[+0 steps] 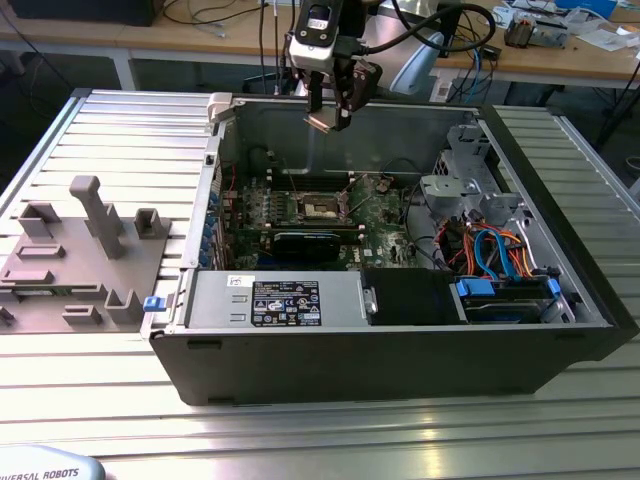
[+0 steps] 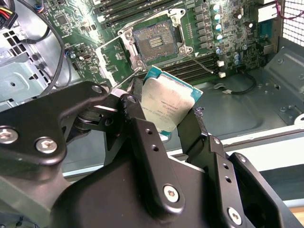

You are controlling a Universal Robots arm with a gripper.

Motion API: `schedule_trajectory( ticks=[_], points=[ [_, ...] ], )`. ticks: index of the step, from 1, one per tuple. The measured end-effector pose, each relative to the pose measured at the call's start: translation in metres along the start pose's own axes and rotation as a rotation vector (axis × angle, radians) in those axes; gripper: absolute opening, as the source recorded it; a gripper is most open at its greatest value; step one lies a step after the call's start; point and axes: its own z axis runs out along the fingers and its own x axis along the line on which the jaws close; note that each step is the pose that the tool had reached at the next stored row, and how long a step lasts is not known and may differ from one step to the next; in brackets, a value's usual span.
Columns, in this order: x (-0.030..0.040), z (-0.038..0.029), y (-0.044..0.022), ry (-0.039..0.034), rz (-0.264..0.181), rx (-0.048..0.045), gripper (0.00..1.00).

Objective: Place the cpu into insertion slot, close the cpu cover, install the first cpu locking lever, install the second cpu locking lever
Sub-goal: 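Place the cpu into insertion slot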

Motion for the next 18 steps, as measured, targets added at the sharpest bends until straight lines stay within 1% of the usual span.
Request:
schedule_trajectory(
  ticks=[18],
  points=[
    [0.0000,0.0000,0.0000,-0.0015,0.016,-0.0003,0.54]
  ],
)
